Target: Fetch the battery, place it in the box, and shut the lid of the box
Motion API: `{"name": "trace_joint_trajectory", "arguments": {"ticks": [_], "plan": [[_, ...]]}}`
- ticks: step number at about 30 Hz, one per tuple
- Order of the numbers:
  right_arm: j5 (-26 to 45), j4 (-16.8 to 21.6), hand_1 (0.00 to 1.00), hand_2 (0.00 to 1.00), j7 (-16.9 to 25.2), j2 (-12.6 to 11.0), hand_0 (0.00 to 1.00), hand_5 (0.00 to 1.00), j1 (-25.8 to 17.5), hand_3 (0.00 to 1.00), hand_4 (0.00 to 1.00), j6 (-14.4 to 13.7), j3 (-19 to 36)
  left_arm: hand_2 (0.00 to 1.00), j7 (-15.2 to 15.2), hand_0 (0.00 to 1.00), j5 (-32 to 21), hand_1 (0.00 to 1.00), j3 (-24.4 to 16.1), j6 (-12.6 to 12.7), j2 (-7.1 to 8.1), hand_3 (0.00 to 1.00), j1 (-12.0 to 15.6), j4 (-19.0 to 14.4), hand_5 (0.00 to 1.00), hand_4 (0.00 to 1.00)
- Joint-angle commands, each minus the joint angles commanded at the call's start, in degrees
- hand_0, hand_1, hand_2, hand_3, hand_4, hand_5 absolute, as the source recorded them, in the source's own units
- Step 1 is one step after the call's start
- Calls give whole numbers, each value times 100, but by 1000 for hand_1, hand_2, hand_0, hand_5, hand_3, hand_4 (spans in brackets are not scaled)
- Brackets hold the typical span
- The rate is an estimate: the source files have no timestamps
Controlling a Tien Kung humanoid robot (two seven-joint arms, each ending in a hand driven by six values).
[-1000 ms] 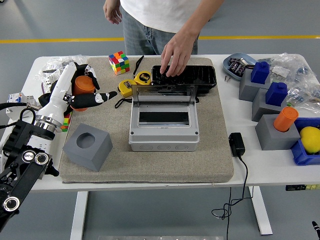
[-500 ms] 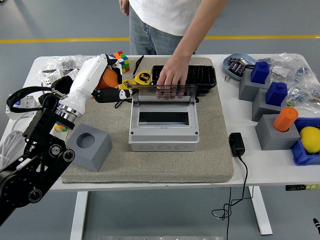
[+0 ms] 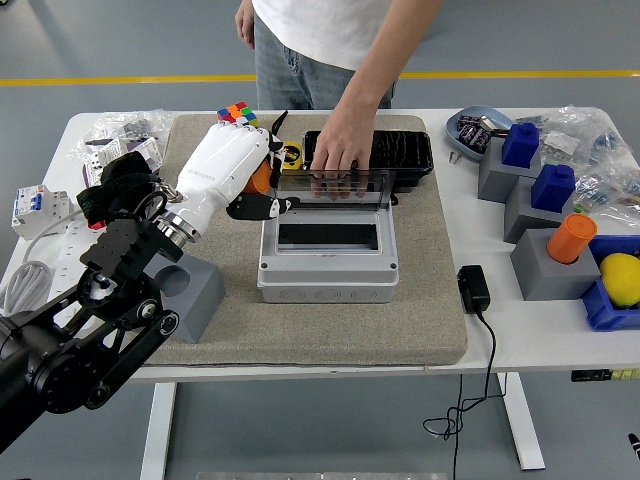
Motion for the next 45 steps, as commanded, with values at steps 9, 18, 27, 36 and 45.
{"name": "trace_joint_trajectory", "arguments": {"ticks": [9, 18, 27, 36, 45], "plan": [[1, -11, 878, 820, -11, -27, 925, 998, 21, 834, 998, -5, -28, 64, -22, 30, -834, 29, 581, -158, 211, 28, -175, 64, 434, 858], [1, -18, 879, 820, -13, -74, 926, 998, 45, 834, 998, -11, -18, 62, -21, 27, -1889, 26, 1014, -318, 501, 27, -334, -149, 466, 844], [-47, -32, 879, 820, -14, -95, 926, 998, 58, 834, 998, -10, 39, 62, -156, 25, -3234, 26, 1311, -360, 668, 27, -453, -211, 462, 841], [-69, -42, 880, 820, -16, -123, 927, 998, 73, 834, 998, -13, 78, 62, -319, 22, -4416, 29, 1749, -360, 621, 34, -673, -151, 463, 837], [-23, -28, 880, 820, -13, -125, 927, 998, 111, 835, 998, -18, 16, 66, -457, 25, -4862, 30, 2078, -281, 318, 36, -981, 258, 461, 836]]}}
